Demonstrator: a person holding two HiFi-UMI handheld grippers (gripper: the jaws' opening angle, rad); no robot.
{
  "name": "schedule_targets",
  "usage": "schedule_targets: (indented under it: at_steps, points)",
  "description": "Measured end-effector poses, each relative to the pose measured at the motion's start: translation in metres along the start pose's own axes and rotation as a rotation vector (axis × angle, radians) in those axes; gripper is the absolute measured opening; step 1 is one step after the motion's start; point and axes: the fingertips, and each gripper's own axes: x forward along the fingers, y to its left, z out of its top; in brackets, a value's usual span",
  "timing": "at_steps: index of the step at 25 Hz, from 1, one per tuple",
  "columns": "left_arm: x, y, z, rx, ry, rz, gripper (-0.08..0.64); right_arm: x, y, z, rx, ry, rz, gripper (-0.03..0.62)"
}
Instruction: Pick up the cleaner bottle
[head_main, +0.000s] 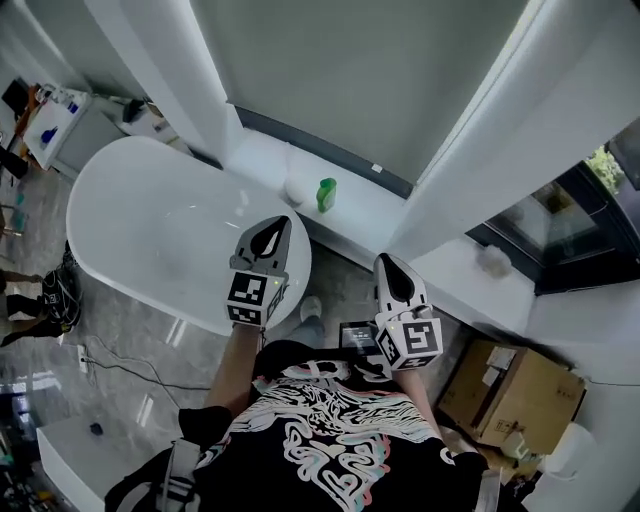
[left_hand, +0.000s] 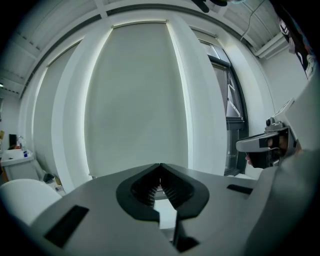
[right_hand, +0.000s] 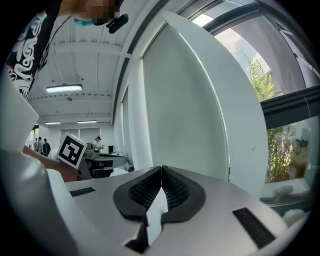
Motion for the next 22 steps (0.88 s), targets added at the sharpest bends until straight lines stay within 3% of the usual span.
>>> schedule_targets:
  at_steps: [10, 17, 22]
  points:
    - [0.067, 0.077, -0.008, -0.029, 0.023, -0.028, 0.017, 0.108, -0.018, 0.009, -0.011, 0.042, -0.044, 0.026]
    - [0.097, 0.113, -0.022, -0.045, 0.034, -0.052, 0.017, 0.150, -0.018, 0.006, -0.019, 0.061, -0.078, 0.026]
    - [0.110, 0.114, -0.026, -0.057, 0.035, -0.074, 0.017, 0.160, -0.020, 0.003, -0.021, 0.081, -0.090, 0.026]
